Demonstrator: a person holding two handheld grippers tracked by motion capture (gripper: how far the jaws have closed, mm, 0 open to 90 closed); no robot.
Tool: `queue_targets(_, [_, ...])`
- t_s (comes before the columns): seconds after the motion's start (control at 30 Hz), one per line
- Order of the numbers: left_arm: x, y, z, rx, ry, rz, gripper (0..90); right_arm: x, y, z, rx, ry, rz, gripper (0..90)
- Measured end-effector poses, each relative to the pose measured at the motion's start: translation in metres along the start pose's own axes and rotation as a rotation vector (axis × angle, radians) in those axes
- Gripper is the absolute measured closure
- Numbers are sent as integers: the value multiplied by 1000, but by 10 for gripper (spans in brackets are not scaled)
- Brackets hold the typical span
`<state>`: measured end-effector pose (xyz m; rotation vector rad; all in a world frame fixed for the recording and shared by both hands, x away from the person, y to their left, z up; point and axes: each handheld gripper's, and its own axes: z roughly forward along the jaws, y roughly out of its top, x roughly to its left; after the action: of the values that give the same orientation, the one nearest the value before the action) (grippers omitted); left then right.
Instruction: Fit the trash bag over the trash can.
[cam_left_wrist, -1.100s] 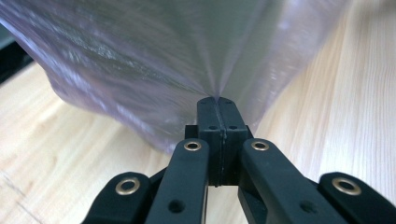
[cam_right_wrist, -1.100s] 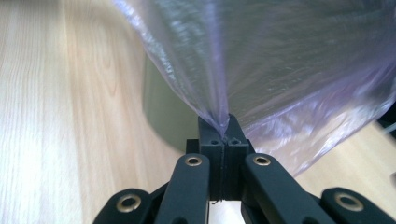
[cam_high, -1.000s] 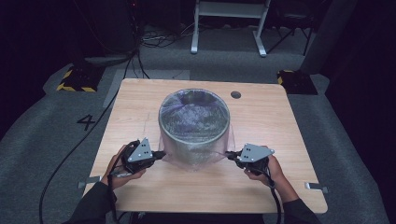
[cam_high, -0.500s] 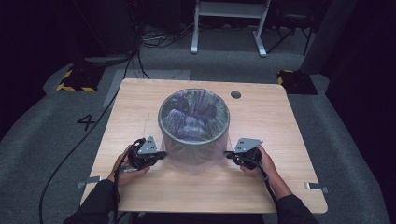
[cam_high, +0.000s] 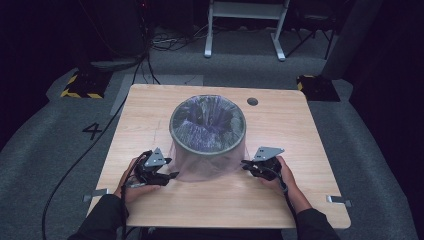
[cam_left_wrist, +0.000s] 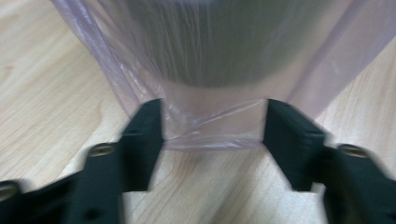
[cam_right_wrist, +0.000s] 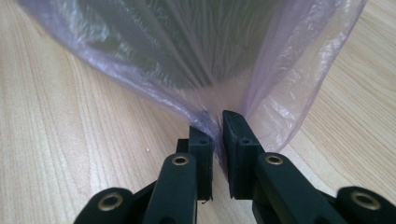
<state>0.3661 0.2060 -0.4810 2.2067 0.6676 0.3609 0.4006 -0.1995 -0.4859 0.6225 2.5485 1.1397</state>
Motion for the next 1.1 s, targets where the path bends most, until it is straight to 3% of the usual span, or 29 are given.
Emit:
queue_targets(0.07, [0, -2, -6, -28, 4, -31, 191, -2, -3, -4, -11, -11, 14, 831])
queue_targets(0.1, [-1, -5, -12, -43, 8, -52, 165, -3, -4, -5, -15, -15, 20, 831])
queue_targets(0.27, [-6, -13, -19, -42, 7, -67, 154, -7, -8, -11, -33, -25, 59, 755])
queue_targets(0.43, [-2, -19, -17, -38, 31, -95, 156, -11, -13, -15, -39, 28, 88, 442])
queue_targets(0.57, [11, -14, -5, -27, 40, -133, 157, -11, -14, -17, -45, 35, 101, 294])
queue_targets(0.67, [17, -11, -1, -34, 35, -150, 156, -10, -14, -20, -59, 36, 103, 235])
queue_targets(0.8, [21, -6, 6, -54, 14, -157, 157, -6, -14, -25, -74, 22, 95, 206])
queue_targets(0.93, [19, -2, 16, -38, 40, -110, 162, -3, -12, -34, -132, 27, 82, 214])
queue_targets(1.1, [23, 8, 25, -39, -11, -119, 160, 0, -7, -48, -172, -10, 77, 218])
